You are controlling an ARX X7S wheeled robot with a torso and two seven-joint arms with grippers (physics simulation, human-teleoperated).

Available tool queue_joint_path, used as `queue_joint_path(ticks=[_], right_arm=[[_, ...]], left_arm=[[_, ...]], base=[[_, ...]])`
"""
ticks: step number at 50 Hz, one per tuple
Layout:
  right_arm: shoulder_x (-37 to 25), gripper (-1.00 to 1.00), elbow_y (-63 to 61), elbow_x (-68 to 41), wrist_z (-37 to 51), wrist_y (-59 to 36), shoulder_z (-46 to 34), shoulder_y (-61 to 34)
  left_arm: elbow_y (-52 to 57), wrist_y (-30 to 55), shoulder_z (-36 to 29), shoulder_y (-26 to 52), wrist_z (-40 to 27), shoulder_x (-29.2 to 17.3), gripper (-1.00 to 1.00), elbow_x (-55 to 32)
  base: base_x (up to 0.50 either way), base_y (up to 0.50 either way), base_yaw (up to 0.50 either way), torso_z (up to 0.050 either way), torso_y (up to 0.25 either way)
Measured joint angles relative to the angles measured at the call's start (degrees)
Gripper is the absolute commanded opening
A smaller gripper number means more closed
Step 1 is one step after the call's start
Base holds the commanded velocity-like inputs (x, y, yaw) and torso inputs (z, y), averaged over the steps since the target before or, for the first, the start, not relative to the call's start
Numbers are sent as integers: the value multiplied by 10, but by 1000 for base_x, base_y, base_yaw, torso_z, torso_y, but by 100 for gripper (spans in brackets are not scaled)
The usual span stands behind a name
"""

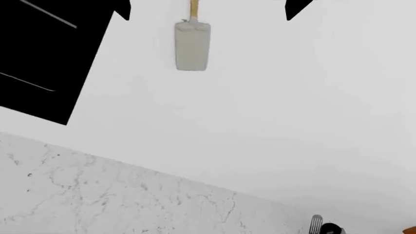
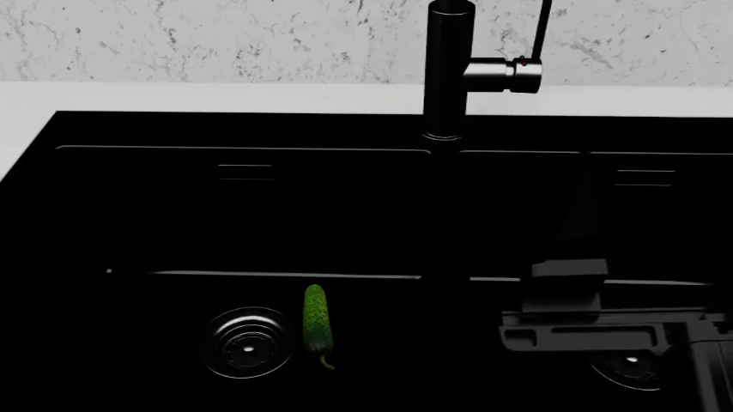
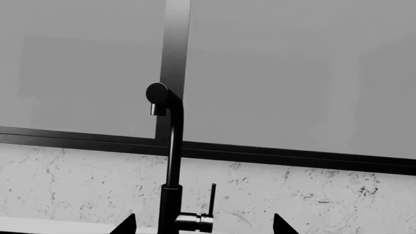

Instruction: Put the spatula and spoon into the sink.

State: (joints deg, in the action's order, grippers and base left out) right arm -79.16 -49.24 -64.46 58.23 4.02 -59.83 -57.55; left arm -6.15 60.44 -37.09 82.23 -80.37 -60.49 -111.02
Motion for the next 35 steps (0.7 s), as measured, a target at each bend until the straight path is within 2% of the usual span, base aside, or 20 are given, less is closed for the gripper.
queue_joint_path(ticks=[13, 35], right_arm=[[2, 100, 3, 3, -2, 6, -1, 6], [10, 100, 13, 6, -6, 10, -3, 14]], left_arm=[[-28, 14, -20, 2, 20, 10, 100, 30], [-89, 40, -50, 17, 59, 55, 100, 50]], base=[[0, 0, 0, 0, 0], [0, 0, 0, 0, 0]])
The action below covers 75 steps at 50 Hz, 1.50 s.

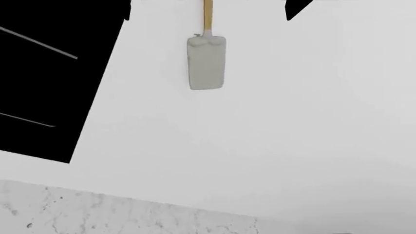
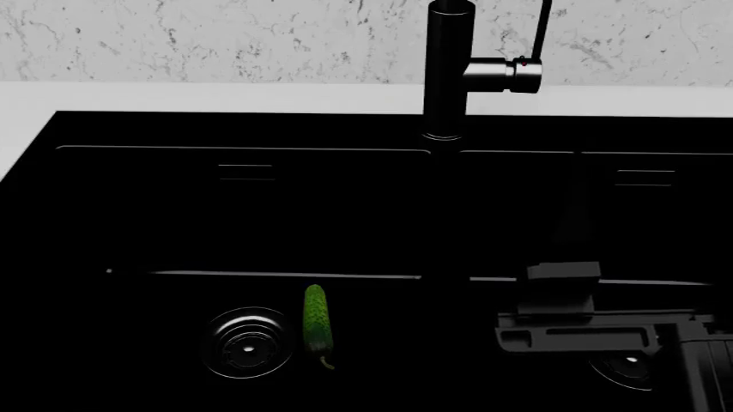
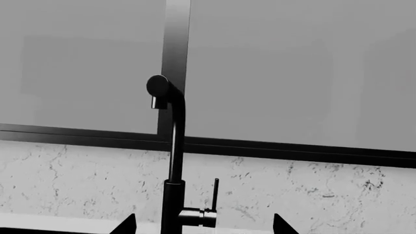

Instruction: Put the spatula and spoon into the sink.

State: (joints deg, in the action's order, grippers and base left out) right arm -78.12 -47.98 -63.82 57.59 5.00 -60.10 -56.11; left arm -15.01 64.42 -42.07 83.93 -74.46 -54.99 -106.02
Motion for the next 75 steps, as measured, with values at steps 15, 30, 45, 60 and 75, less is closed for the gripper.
queue_joint_path(ticks=[15, 30, 45, 60, 75], right_arm=[[0, 100, 2, -1, -2, 2, 1, 2], [-3, 100, 10, 9, -6, 18, -2, 17], [1, 100, 11, 9, -5, 19, -1, 19], [-2, 100, 16, 18, -7, 35, -4, 32], [-5, 100, 16, 20, -4, 40, -4, 38]], left_arm=[[-31, -18, 3, 2, 22, 5, 100, 13], [-59, -26, -2, 9, 31, 8, 100, 32], [-84, -12, -26, 19, 45, 15, 100, 67], [-102, 2, -44, 21, 69, 28, 100, 83], [-111, 0, -48, 4, 76, 23, 100, 80]], base=[[0, 0, 0, 0, 0], [0, 0, 0, 0, 0], [0, 0, 0, 0, 0], [0, 0, 0, 0, 0], [0, 0, 0, 0, 0]])
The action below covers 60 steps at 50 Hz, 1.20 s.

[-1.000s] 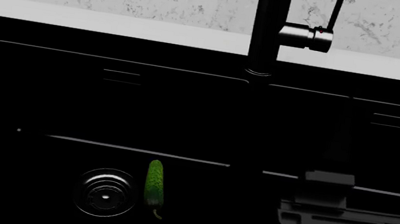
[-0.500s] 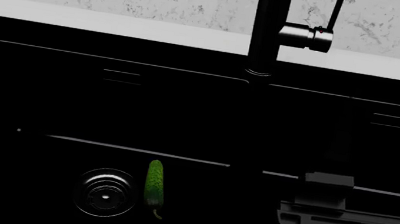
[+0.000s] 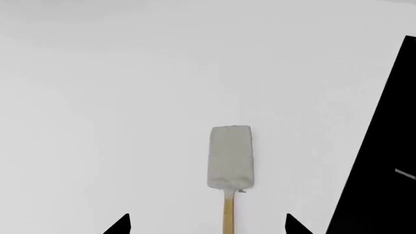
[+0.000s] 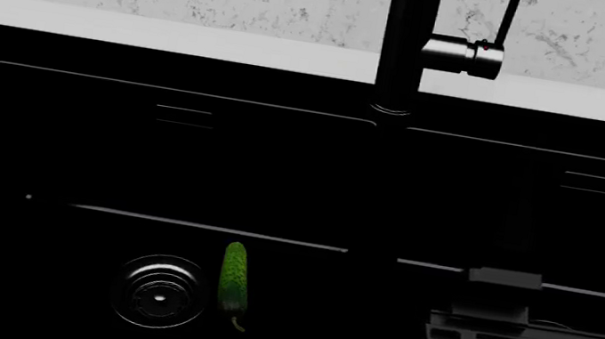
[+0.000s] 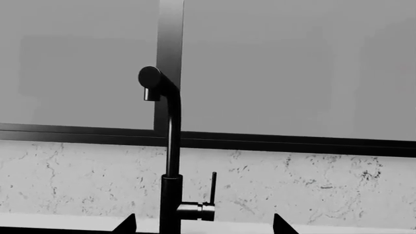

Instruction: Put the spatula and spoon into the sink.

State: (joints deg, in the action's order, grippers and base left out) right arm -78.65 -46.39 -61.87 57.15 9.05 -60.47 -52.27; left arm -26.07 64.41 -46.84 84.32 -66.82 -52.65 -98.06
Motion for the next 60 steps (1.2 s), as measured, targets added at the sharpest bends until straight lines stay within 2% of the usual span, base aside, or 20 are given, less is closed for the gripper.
queue_joint_path(ticks=[35, 58, 59, 60], right_arm=[[-4, 100, -3, 2, 7, 5, 1, 10], [-8, 100, -9, -1, 10, 3, 5, 10], [-8, 100, -10, -1, 11, 3, 6, 10], [-9, 100, -10, -2, 11, 2, 6, 10]], left_arm=[[-27, -51, -6, -103, 60, -4, 100, -4], [-28, -102, 23, -155, 91, -14, 100, -18], [-28, -104, 24, -156, 93, -14, -100, -18], [-29, -107, 24, -159, 95, -13, -100, -17]], base=[[0, 0, 0, 0, 0], [1, 0, 0, -1, 0], [0, 3, 0, 0, 0], [0, 0, 0, 0, 0]])
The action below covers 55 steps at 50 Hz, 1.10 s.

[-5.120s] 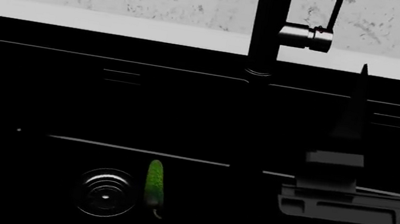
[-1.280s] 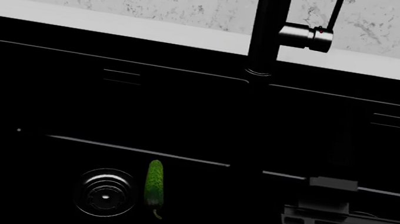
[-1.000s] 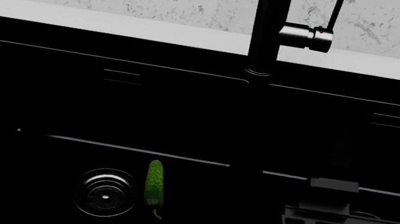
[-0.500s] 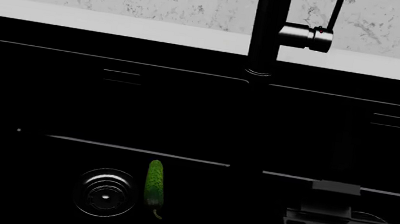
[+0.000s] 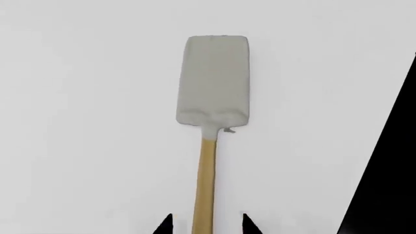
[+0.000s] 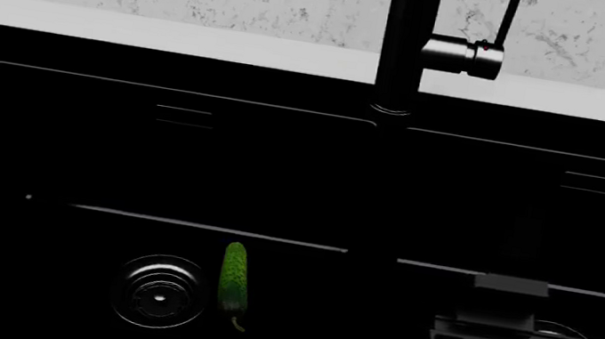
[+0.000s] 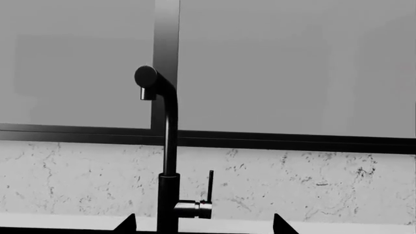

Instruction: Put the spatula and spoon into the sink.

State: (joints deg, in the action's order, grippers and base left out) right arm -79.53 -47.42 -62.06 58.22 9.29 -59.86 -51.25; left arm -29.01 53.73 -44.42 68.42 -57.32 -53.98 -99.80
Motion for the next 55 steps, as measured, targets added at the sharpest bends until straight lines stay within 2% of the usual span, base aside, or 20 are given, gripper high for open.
queue_joint_path(ticks=[19, 26, 43, 55], right_arm=[[-10, 100, -2, 4, 2, 13, 0, 9], [-12, 100, -2, 5, 2, 17, 1, 11], [-14, 100, -3, 9, 3, 26, 2, 17], [-14, 100, 0, 11, 1, 30, 2, 21]], left_arm=[[28, -47, 14, -31, -12, -9, -100, -11], [46, -59, 14, -18, -16, -8, -100, 6], [111, -27, 28, 118, -25, 9, -100, 32], [120, 27, 19, 221, -1, 38, -100, 49]], base=[[3, 2, 0, -2, 0], [0, 0, 0, 0, 0], [0, 0, 0, 0, 0], [0, 0, 0, 0, 0]])
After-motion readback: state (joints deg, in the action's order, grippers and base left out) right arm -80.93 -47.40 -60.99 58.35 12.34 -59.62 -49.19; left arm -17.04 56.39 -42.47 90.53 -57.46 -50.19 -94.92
